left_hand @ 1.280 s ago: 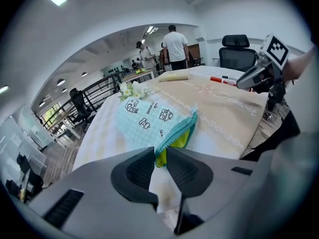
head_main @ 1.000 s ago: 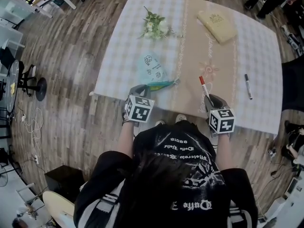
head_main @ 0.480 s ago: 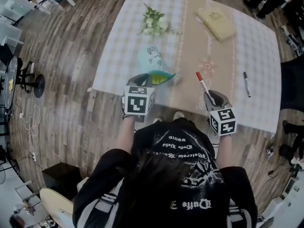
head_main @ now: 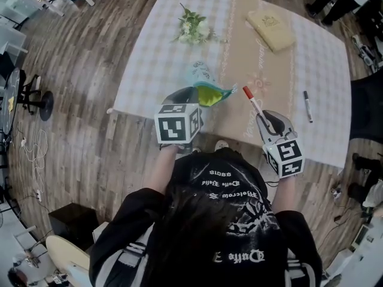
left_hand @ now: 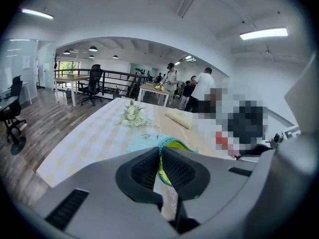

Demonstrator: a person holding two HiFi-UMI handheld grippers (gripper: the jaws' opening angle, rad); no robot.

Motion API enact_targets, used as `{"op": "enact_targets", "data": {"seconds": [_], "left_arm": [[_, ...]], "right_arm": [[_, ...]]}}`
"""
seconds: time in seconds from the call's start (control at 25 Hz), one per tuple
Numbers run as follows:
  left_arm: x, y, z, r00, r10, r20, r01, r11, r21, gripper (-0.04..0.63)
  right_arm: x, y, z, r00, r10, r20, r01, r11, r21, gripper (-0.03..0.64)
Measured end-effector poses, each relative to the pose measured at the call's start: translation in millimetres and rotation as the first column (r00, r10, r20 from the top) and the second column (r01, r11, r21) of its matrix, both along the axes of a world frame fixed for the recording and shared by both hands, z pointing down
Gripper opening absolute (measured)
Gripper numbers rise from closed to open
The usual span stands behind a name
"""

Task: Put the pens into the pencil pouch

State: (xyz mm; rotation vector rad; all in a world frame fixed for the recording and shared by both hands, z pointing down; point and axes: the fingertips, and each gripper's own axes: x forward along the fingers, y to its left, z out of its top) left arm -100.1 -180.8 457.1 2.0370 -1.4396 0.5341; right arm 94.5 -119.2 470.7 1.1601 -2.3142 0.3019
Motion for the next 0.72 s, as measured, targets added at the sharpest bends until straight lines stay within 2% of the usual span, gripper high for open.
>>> {"op": "enact_targets", "data": {"seconds": [0.2, 0.4, 0.72], "left_arm": [[21, 2, 1, 0.999, 0.032, -0.025, -0.032, 0.999, -0.005, 0.038], [35, 0, 5, 0.998, 0.058, -0.011, -0.058, 0.998, -0.001, 0.038], [56, 2, 11, 0.989, 0.144, -0.010, -0.144, 0.990, -0.006, 0.038]], "right_arm": [[-20, 14, -1, 0.997, -0.079, -0.007, 0.079, 0.996, -0.027, 0.077], [-40, 21, 7, 0.989, -0.144, -0.013, 0.143, 0.987, -0.066, 0.077], [-62, 0, 43, 0.988, -0.151, -0.035, 0.143, 0.976, -0.164, 0.077]]}}
